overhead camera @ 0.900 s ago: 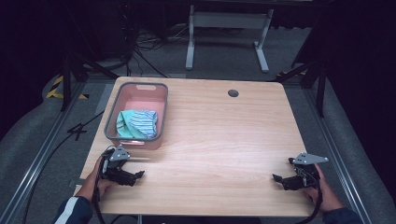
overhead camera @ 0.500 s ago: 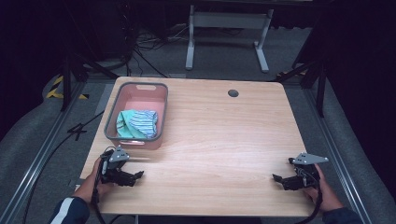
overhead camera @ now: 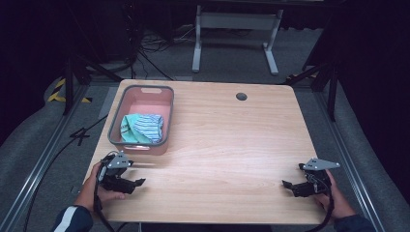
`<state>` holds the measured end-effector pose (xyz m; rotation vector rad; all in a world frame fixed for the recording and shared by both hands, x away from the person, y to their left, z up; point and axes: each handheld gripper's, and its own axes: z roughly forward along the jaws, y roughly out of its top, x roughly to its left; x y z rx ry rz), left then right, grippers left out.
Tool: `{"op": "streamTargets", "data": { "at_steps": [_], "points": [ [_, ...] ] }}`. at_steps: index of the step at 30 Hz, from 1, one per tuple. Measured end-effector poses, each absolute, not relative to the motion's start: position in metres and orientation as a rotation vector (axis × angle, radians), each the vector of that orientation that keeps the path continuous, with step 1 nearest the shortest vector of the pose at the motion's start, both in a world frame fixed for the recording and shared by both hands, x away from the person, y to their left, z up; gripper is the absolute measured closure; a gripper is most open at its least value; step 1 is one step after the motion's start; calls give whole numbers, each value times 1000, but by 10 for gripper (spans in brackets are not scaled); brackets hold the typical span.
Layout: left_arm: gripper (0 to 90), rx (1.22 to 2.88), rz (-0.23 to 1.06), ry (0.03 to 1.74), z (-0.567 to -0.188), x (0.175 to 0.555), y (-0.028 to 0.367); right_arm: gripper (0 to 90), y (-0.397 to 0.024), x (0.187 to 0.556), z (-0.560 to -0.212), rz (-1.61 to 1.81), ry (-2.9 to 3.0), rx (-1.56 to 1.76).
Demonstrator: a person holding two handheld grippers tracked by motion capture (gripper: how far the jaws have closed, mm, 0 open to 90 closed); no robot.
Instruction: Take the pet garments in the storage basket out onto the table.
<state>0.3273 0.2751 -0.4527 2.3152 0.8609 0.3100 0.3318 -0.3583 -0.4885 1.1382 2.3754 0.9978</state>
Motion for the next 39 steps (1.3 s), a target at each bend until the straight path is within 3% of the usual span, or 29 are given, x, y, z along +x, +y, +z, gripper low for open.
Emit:
{"op": "streamTargets", "data": {
  "at_steps": [19,29,39],
  "points": [
    [197,2280,420,805,-370,339,278,3,-358,332,-489,998,2375,1138],
    [187,2345,445,811,-341,376,268,3,-359,332,-489,997,2377,1135],
    [168,2433,412,838,-341,426,259,3,-359,332,-489,996,2376,1134]
  ]
}}
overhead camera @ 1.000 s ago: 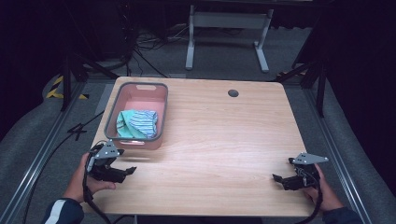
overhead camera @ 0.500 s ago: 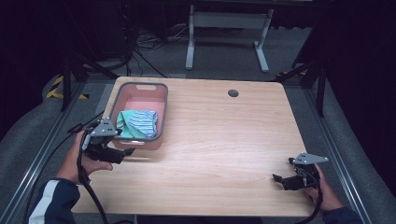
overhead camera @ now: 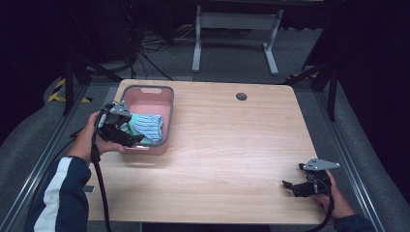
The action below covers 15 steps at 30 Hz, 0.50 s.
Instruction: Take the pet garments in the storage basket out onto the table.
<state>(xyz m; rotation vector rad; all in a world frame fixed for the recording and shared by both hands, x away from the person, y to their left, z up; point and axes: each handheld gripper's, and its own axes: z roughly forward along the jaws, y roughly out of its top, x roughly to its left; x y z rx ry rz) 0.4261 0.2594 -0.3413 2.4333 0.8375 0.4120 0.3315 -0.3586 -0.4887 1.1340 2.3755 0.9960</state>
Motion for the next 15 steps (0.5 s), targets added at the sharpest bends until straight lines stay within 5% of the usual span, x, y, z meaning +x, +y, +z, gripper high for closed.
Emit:
{"op": "streamTargets", "data": {
  "at_steps": [15],
  "points": [
    [175,2644,318,924,-370,502,228,3,-359,332,-489,1002,2382,1128]
  ]
}}
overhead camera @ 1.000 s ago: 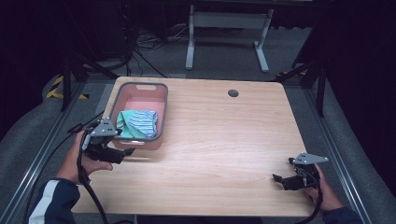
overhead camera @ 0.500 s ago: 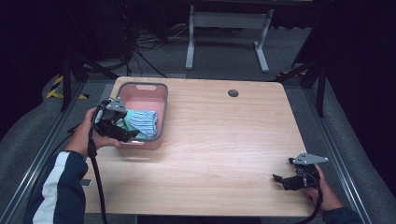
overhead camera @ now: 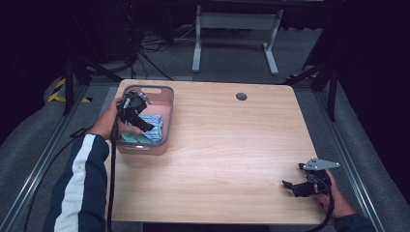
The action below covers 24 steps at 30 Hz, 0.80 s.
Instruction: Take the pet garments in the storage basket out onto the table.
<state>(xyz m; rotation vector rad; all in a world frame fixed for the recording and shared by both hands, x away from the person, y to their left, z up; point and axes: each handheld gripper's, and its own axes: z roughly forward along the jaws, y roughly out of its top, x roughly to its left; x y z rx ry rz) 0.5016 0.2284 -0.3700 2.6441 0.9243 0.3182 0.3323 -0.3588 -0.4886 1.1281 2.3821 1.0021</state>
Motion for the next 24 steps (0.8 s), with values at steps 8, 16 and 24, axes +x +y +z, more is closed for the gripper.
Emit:
{"op": "streamTargets", "data": {
  "at_steps": [8,16,24],
  "points": [
    [171,2739,203,1019,-397,521,224,5,-359,332,-489,997,2377,1130],
    [156,2862,149,1100,-424,530,217,5,-359,332,-489,997,2377,1130],
    [129,2876,68,1173,-436,533,217,5,-359,332,-489,996,2377,1129]
  ]
}}
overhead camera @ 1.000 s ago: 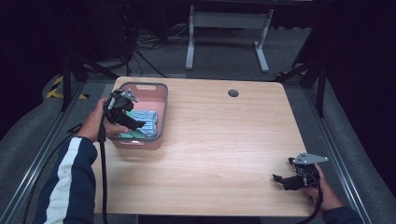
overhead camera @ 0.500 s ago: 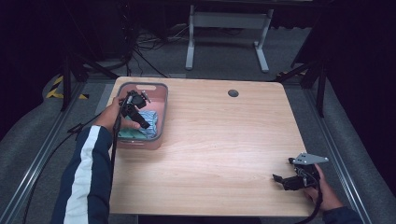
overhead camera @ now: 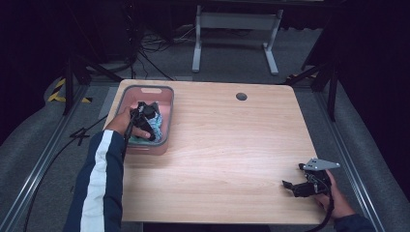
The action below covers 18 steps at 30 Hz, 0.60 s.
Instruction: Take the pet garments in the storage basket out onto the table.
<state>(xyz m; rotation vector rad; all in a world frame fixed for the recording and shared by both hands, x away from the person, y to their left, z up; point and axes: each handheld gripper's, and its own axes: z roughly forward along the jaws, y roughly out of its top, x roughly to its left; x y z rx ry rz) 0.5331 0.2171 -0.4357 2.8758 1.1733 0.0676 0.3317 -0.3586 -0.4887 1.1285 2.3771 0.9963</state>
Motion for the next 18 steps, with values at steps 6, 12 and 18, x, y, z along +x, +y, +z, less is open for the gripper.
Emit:
{"op": "streamTargets", "data": {
  "at_steps": [6,12,18],
  "points": [
    [242,2842,53,1166,-433,529,220,5,-359,332,-489,997,2378,1129],
    [607,2820,91,1138,-428,524,220,5,-359,332,-489,997,2381,1127],
    [713,2829,189,1121,-425,518,217,4,-358,333,-488,1005,2385,1126]
  ]
}}
